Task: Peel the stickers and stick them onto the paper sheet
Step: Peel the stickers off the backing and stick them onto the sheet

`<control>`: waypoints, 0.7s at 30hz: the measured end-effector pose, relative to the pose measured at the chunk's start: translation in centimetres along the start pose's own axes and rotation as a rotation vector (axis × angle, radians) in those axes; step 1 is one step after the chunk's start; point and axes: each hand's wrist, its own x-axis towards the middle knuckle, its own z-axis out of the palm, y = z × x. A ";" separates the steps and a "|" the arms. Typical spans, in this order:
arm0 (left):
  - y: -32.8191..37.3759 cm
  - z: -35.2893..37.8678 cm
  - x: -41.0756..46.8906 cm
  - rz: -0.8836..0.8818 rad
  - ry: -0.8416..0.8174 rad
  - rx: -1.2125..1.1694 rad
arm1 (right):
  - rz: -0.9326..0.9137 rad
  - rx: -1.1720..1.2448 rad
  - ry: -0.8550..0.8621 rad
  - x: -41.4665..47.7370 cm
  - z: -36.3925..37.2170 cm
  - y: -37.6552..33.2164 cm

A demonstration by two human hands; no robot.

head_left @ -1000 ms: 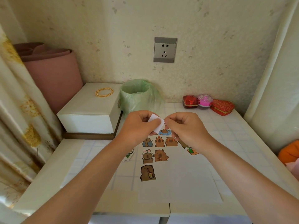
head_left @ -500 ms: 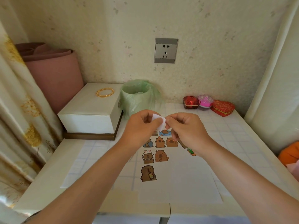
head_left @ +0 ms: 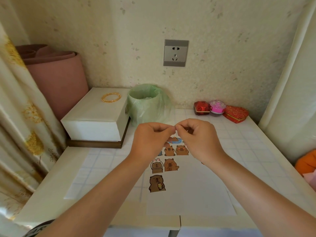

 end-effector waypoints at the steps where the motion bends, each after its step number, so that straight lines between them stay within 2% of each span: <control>1: 0.1 0.1 -0.1 -0.012 -0.001 -0.009 | -0.024 -0.040 0.003 -0.1 0.0 -0.1; 6: -0.1 -0.1 -0.1 0.026 0.015 0.112 | -0.091 -0.141 0.000 -0.3 0.1 -0.2; 9: -0.5 -0.3 0.0 0.081 0.039 0.244 | -0.098 -0.125 -0.004 -0.5 0.5 -0.1; 14: -0.5 -0.3 0.0 0.134 0.053 0.303 | -0.060 -0.070 -0.019 -0.5 0.6 0.1; 18: -0.4 -0.3 0.0 0.106 0.040 0.284 | -0.027 -0.003 -0.035 -0.6 0.8 0.1; 21: -0.3 0.0 0.1 0.045 0.002 0.121 | 0.000 0.040 -0.018 -0.4 0.5 -0.3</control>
